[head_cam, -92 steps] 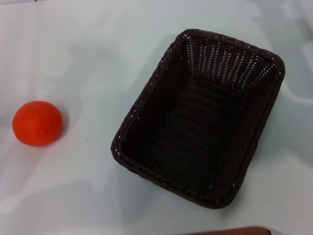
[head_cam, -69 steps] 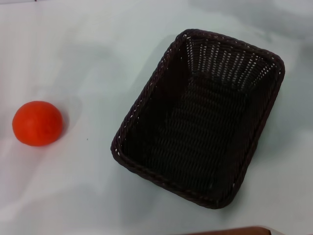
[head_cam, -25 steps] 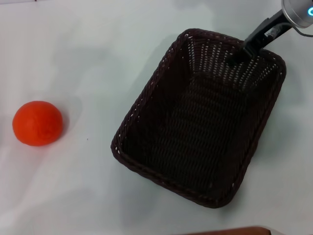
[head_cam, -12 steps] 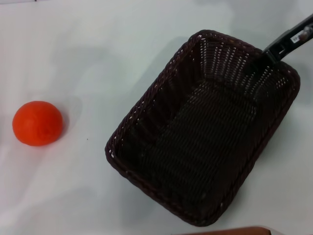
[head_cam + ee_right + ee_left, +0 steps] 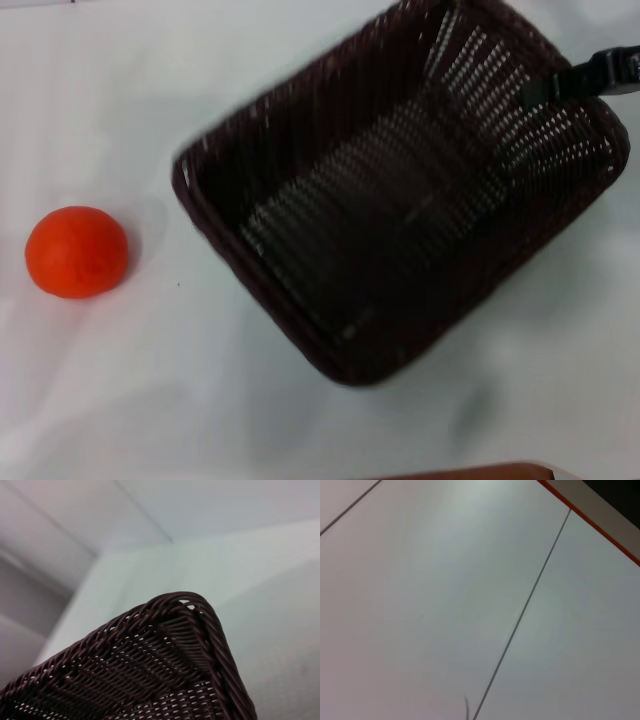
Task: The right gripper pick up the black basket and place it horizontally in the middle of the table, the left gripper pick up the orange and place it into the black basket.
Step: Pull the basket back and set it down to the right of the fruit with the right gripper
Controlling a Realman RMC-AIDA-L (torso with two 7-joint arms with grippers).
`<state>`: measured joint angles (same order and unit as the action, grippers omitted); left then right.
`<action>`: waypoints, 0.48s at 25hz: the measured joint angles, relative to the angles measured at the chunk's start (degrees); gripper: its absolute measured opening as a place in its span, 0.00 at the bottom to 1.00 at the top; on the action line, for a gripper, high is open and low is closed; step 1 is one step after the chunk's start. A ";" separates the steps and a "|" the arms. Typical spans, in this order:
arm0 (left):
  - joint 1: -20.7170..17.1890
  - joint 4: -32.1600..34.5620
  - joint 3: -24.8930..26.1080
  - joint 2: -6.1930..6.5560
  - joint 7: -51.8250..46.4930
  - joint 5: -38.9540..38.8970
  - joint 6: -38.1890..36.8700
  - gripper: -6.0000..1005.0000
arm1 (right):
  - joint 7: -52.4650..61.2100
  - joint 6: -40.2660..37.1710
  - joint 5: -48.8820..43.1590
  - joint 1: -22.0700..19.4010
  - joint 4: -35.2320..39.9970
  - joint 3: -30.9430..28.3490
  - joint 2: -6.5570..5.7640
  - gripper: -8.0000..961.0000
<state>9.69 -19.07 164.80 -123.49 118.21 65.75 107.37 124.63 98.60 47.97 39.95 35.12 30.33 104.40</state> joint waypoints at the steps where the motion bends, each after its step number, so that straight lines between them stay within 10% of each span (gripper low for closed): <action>1: 0.06 0.00 0.00 0.00 0.00 -0.01 -0.17 0.90 | 0.30 0.00 1.02 -0.42 -1.09 -1.14 -0.25 0.18; 12: 0.57 -0.09 -0.09 0.09 0.00 0.33 -0.60 0.90 | 7.92 -3.74 3.83 -2.28 -7.26 -10.73 2.60 0.18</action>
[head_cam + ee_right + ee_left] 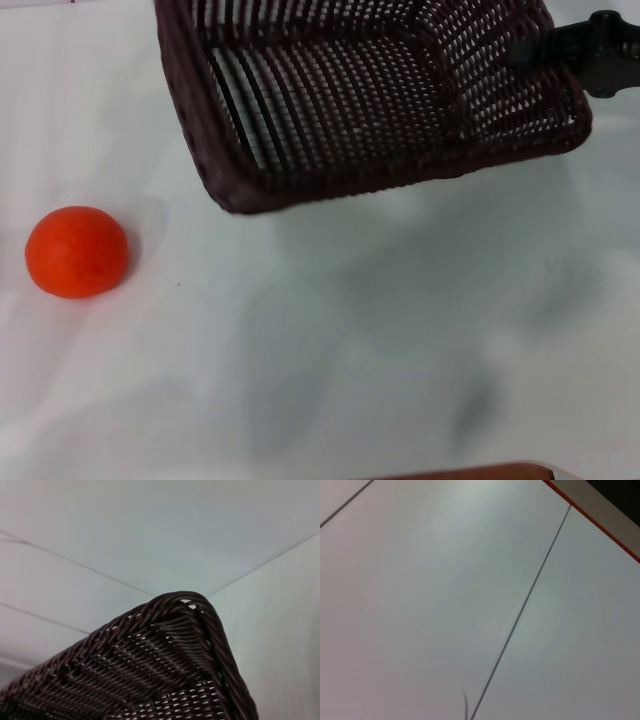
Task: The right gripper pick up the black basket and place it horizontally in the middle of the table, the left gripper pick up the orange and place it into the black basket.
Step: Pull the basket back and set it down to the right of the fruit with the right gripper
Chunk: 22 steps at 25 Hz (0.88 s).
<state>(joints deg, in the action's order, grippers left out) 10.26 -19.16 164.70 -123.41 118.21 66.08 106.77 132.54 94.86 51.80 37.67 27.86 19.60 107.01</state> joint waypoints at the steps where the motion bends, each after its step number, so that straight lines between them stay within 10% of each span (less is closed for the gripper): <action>1: 0.00 0.00 0.00 0.00 0.00 0.00 0.00 0.90 | 0.54 -0.44 0.03 -0.03 -0.24 -0.22 0.32 0.18; 22: 1.09 -0.09 -0.53 -0.03 0.65 0.20 -2.19 0.90 | 3.97 -16.95 -0.53 -2.64 -0.63 3.19 7.86 0.18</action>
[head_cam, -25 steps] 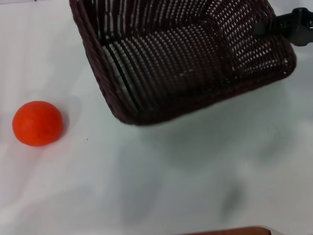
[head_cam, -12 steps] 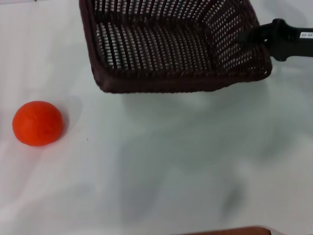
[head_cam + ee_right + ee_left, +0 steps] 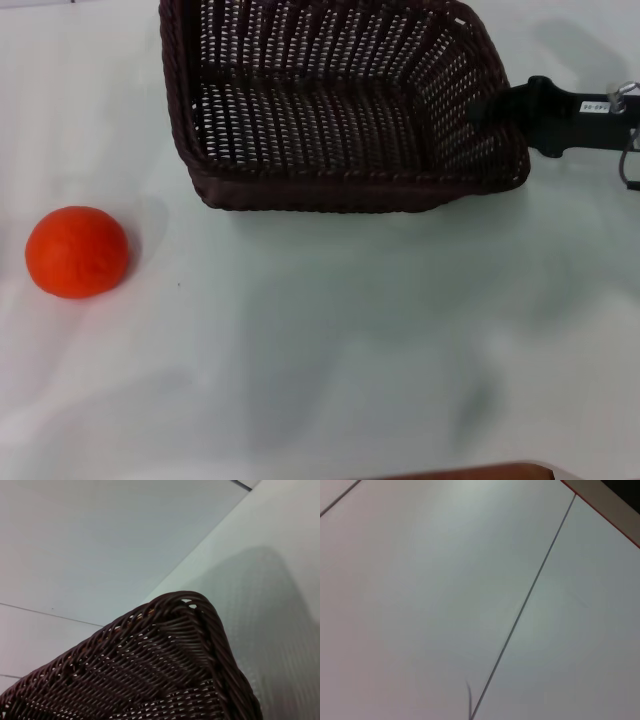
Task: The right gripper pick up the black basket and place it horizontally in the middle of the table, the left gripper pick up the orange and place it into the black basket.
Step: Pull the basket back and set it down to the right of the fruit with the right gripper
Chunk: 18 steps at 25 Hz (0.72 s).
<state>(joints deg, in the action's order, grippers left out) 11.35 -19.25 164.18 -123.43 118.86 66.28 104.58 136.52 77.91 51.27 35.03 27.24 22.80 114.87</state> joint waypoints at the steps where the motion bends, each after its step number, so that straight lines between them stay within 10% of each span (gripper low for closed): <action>1: 0.00 0.00 0.00 -0.01 0.02 0.00 -0.06 0.90 | -0.11 -0.24 0.08 -0.05 0.00 0.00 0.20 0.18; 13: -0.01 0.14 0.00 -0.05 0.06 -0.01 -0.83 0.90 | -0.45 0.66 0.59 -0.05 -0.08 -0.42 0.92 0.24; 18: -0.10 0.11 0.00 -0.13 0.06 -0.01 -1.45 0.90 | -0.50 1.34 1.30 -0.09 -0.92 -0.48 1.23 0.44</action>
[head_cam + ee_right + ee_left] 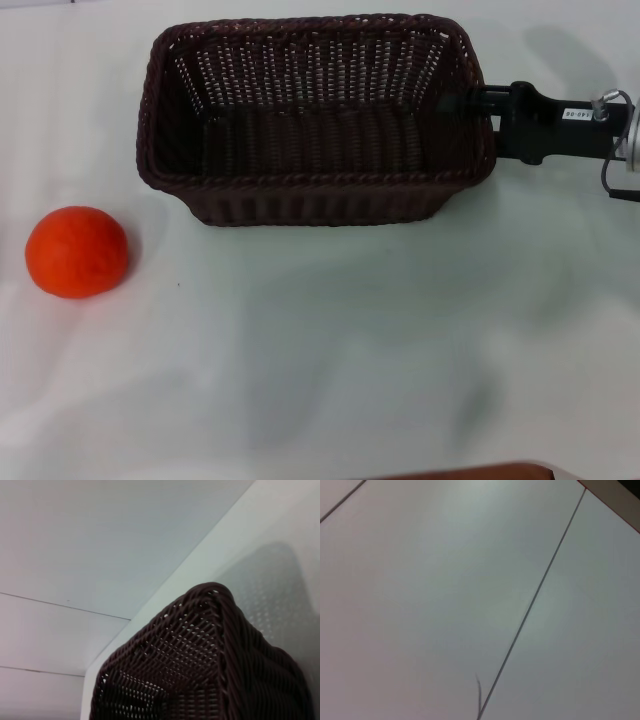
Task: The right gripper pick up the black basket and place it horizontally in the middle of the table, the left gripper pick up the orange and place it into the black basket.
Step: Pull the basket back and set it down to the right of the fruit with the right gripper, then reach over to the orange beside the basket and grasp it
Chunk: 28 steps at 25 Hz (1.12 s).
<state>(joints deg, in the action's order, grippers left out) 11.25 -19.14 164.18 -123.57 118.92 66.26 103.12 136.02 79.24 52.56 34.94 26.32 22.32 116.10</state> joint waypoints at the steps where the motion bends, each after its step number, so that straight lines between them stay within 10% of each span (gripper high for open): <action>1: 0.00 -0.01 0.00 0.00 0.00 0.00 -0.06 0.90 | -0.05 0.03 0.31 -0.08 -0.01 -0.01 0.00 0.49; 14: -1.05 -1.15 -2.61 1.59 0.00 4.99 -2.08 0.90 | -3.78 -1.09 8.18 -0.39 0.50 -0.21 -2.72 0.95; 20: -3.74 -6.61 -8.40 3.15 0.11 19.12 -6.82 0.90 | -4.46 -2.26 13.73 -0.22 0.96 -0.19 -4.54 0.97; 28: -4.03 -6.80 -9.20 1.64 2.90 28.45 -14.73 0.90 | -5.50 -4.25 15.55 2.30 1.01 0.21 -4.68 0.97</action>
<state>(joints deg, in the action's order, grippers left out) 7.22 -25.94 154.98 -121.93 121.82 94.71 88.39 130.52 75.00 68.11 37.25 27.33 22.53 111.42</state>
